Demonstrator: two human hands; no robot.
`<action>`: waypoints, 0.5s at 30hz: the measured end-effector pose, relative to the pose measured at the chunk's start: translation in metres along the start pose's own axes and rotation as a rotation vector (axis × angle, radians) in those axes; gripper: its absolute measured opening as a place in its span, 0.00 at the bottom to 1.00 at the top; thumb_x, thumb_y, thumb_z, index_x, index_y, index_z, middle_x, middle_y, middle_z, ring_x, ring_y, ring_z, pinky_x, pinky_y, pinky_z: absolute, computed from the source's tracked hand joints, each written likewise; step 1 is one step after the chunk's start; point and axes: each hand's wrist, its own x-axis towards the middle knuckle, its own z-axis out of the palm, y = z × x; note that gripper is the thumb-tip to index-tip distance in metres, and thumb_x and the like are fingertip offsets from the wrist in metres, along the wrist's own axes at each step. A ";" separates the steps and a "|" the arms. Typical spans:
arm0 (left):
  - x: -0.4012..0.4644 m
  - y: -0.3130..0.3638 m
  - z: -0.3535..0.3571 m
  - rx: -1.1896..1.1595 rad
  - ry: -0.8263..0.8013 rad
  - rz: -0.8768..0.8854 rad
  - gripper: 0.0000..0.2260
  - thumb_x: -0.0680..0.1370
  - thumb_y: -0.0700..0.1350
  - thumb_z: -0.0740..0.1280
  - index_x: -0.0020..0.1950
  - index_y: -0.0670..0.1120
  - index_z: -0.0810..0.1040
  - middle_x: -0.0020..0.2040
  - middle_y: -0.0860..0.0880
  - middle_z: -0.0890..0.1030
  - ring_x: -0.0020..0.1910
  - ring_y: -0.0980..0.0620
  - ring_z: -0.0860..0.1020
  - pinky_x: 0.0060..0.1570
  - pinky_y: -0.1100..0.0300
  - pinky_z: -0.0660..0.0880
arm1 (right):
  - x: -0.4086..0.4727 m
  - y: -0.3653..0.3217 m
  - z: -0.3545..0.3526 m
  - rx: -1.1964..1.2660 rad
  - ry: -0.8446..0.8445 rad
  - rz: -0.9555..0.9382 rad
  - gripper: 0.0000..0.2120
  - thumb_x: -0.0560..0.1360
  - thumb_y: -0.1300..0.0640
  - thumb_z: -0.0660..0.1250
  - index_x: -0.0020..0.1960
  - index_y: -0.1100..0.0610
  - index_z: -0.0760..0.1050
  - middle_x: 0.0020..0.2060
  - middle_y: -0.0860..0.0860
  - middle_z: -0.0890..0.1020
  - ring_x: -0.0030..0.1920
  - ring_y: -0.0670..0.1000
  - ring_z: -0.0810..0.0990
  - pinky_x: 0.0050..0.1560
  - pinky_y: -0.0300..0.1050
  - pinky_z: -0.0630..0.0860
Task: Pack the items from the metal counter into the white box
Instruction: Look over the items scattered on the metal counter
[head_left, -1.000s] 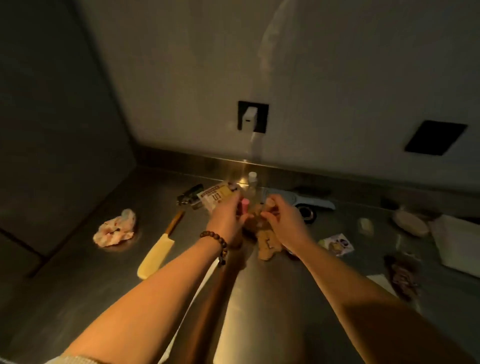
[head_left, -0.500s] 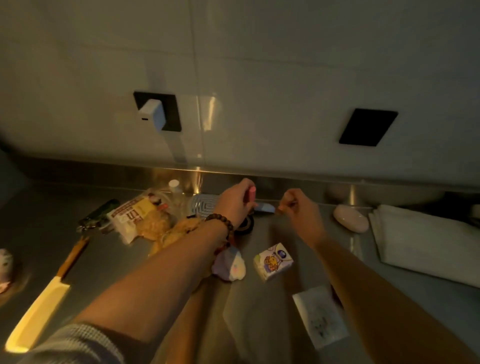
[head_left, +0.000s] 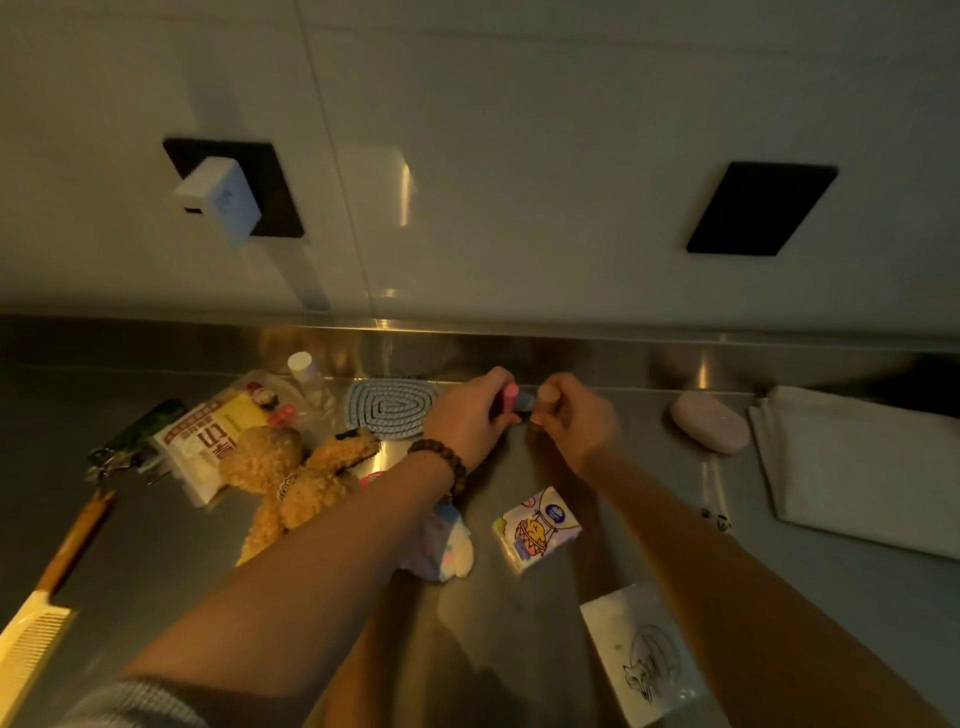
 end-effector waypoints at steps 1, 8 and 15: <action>-0.001 0.001 0.000 0.006 0.007 0.007 0.14 0.72 0.48 0.71 0.54 0.54 0.70 0.48 0.52 0.79 0.44 0.54 0.74 0.42 0.59 0.70 | -0.001 0.000 0.001 -0.004 0.004 0.005 0.14 0.72 0.55 0.70 0.53 0.44 0.69 0.43 0.41 0.74 0.45 0.45 0.75 0.43 0.41 0.69; -0.005 0.006 0.000 0.012 -0.025 -0.057 0.23 0.71 0.50 0.72 0.62 0.55 0.66 0.57 0.50 0.77 0.54 0.50 0.76 0.50 0.56 0.73 | -0.009 -0.006 -0.006 0.039 -0.061 0.079 0.27 0.71 0.55 0.72 0.66 0.49 0.66 0.60 0.51 0.77 0.60 0.52 0.76 0.60 0.50 0.74; -0.028 0.013 -0.013 -0.023 -0.016 -0.117 0.38 0.67 0.58 0.73 0.72 0.52 0.60 0.69 0.48 0.68 0.66 0.48 0.68 0.62 0.53 0.67 | -0.053 -0.008 -0.038 -0.023 0.044 0.077 0.37 0.69 0.48 0.73 0.73 0.52 0.61 0.69 0.55 0.68 0.68 0.55 0.68 0.64 0.47 0.65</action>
